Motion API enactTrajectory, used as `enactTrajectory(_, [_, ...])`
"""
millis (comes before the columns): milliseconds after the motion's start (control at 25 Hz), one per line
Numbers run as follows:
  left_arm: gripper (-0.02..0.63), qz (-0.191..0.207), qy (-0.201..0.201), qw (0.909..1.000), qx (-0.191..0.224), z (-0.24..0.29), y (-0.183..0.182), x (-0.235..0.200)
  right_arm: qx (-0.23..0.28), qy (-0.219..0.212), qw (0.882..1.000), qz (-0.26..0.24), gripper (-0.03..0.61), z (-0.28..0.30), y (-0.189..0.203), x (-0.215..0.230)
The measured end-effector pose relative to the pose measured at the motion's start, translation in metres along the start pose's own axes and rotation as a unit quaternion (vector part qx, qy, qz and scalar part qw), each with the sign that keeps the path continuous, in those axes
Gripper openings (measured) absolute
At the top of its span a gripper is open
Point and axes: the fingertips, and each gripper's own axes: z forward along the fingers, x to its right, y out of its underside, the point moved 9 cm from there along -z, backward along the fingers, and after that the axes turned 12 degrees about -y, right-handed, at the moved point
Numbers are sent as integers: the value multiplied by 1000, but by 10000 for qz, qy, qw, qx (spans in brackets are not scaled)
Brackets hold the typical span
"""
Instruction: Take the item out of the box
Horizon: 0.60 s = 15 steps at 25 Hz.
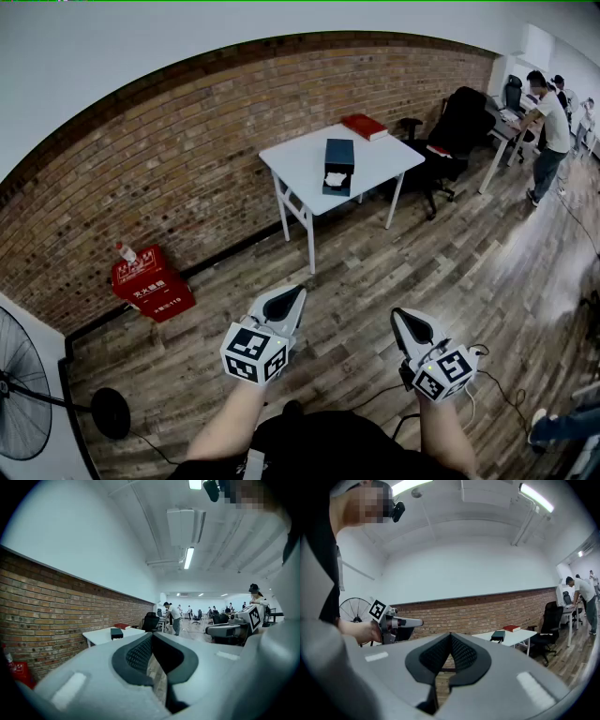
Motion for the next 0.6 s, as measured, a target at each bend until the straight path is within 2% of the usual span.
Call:
enactTrajectory(400, [3,-39,90,9999,-36,5,7,33,-97,-135,9998,53,-2,-24,6,2])
enactTrajectory(600, [3,6,117,9999,-6,-1,15,62,107,-280,9989,369,0,-58,11,2])
